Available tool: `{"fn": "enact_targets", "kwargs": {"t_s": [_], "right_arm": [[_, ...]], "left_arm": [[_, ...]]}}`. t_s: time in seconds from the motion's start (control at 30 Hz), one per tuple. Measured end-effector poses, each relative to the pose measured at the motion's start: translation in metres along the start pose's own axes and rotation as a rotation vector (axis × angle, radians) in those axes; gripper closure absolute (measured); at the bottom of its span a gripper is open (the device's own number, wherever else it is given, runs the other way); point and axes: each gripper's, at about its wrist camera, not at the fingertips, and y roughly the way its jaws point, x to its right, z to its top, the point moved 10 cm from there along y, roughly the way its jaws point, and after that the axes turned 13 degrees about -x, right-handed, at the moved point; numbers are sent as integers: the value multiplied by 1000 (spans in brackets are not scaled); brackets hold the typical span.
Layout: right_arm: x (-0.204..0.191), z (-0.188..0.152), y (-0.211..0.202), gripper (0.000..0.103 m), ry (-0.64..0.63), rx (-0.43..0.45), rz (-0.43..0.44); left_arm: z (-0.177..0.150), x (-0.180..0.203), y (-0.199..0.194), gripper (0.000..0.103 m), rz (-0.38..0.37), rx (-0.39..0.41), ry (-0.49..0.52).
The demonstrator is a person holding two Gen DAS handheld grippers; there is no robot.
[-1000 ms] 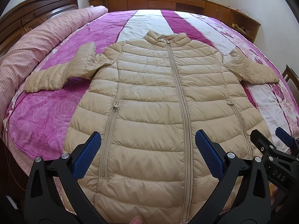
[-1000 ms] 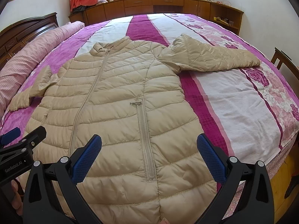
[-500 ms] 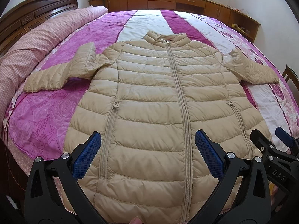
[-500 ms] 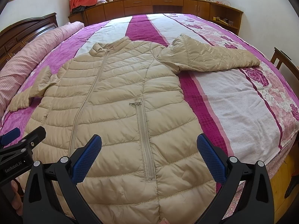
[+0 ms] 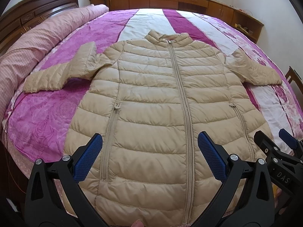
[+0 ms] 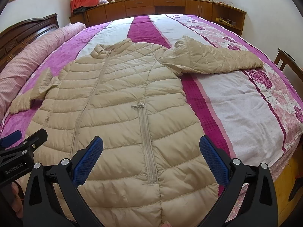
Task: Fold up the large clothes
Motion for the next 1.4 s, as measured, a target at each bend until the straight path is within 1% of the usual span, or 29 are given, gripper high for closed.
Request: {"fn": "enact_targets", "kwargs": {"t_s": [0.27, 0.43, 0.53, 0.67, 0.73, 0.77, 0.83, 0.93, 1.0, 1.1, 1.23, 1.27, 1.37, 1.4], "right_arm": [[5, 5, -5, 5, 9, 8, 9], [24, 20, -21, 5, 61, 43, 30], [47, 35, -32, 5, 103, 72, 39], [87, 59, -51, 5, 163, 127, 6], [108, 74, -62, 5, 201, 156, 15], [120, 84, -68, 5, 228, 167, 36], [137, 95, -73, 5, 257, 174, 49], [173, 116, -76, 5, 311, 189, 26], [197, 127, -73, 5, 362, 188, 30], [224, 135, -56, 5, 421, 151, 64], [257, 144, -32, 5, 438, 132, 7], [261, 145, -28, 5, 437, 132, 5], [275, 152, -9, 5, 453, 130, 35], [277, 155, 0, 5, 458, 127, 58]], "left_arm": [[7, 2, -8, 3, -1, 11, 11], [18, 0, -19, 3, -7, 35, 17], [27, 1, -22, 3, -12, 41, 30], [41, 4, -25, 3, -35, 33, 42], [51, 5, -27, 3, -39, 37, 44], [57, 7, -29, 3, -43, 42, 47], [65, 10, -32, 3, -47, 51, 49], [77, 16, -36, 3, -49, 62, 66], [83, 20, -35, 3, -60, 57, 70], [89, 27, -28, 3, -85, 40, 70], [88, 38, -9, 3, -92, -4, 84], [87, 42, -3, 3, -96, -18, 90], [85, 51, 13, 3, -91, -57, 103], [84, 53, 19, 3, -86, -68, 105]]}}
